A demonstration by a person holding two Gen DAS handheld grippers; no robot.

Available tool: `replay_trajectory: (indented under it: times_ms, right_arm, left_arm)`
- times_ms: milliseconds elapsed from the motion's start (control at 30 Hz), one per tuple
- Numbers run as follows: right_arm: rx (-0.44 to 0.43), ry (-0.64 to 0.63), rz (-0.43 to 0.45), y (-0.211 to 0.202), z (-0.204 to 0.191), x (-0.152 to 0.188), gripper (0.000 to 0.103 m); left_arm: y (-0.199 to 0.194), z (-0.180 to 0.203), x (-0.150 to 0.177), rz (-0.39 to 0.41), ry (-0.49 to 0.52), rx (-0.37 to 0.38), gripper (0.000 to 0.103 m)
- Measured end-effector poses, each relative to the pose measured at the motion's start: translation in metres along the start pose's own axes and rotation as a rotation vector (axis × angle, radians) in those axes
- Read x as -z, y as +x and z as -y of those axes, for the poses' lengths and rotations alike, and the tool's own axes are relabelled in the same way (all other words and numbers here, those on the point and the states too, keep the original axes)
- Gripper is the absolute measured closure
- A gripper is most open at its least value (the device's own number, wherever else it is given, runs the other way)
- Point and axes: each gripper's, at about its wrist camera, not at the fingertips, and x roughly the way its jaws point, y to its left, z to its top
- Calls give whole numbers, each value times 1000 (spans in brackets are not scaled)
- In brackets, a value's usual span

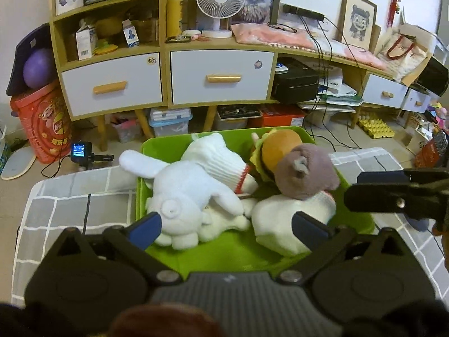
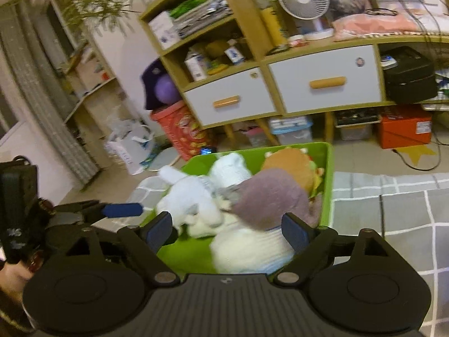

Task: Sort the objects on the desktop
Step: 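Carry both plushes into the green bin and open both tools, then grasp the white knitted plush with left tool while right grasps the beige fluffy plush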

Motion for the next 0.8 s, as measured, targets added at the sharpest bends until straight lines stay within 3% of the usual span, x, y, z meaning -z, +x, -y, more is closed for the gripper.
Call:
replay_trajectory:
  times_ms: [367,800]
  right_arm:
    - [-60,-23,-51,-9,-6,19,14]
    - [-61,18,-110,-9,1,47,14]
  left_arm:
    - [-21,0,20,-54,-5,7,1]
    - [-35,-10,50,-141,-69,17,1]
